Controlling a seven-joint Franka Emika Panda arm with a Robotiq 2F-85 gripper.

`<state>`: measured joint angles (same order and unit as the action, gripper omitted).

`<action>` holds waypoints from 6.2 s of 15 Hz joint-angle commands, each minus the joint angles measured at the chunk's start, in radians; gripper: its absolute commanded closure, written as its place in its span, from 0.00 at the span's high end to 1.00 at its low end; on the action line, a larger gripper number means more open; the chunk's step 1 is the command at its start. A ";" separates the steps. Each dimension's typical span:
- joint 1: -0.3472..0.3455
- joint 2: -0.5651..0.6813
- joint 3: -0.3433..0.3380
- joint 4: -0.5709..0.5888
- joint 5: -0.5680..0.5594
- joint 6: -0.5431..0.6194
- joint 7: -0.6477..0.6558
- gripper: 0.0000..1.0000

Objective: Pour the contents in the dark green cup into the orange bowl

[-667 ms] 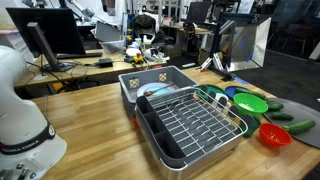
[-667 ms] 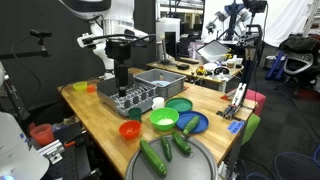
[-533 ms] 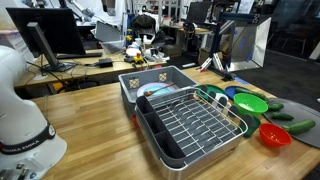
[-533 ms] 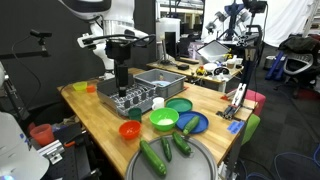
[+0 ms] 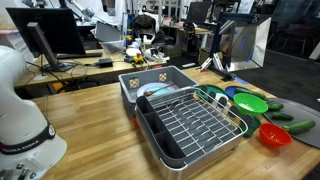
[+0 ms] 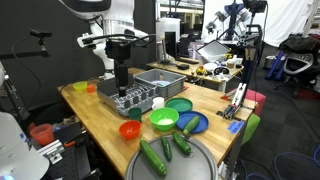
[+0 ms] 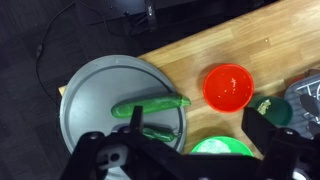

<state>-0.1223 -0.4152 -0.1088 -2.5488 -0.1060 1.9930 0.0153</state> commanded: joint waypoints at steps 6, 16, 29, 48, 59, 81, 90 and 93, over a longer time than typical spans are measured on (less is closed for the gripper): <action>0.083 0.075 0.032 0.012 0.071 0.129 -0.057 1.00; 0.188 0.181 0.065 0.008 0.139 0.337 -0.287 1.00; 0.295 0.240 0.038 -0.003 0.381 0.387 -0.766 1.00; 0.266 0.367 0.092 -0.058 0.583 0.459 -1.288 1.00; 0.238 0.458 0.146 -0.089 0.873 0.698 -1.668 1.00; 0.237 0.565 0.081 -0.069 1.279 0.760 -2.085 1.00; 0.231 0.676 0.084 0.013 1.275 0.737 -2.104 1.00; 0.232 0.702 0.086 0.034 1.270 0.734 -2.104 1.00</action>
<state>0.1240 0.2595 -0.0306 -2.5430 1.1360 2.7442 -2.0399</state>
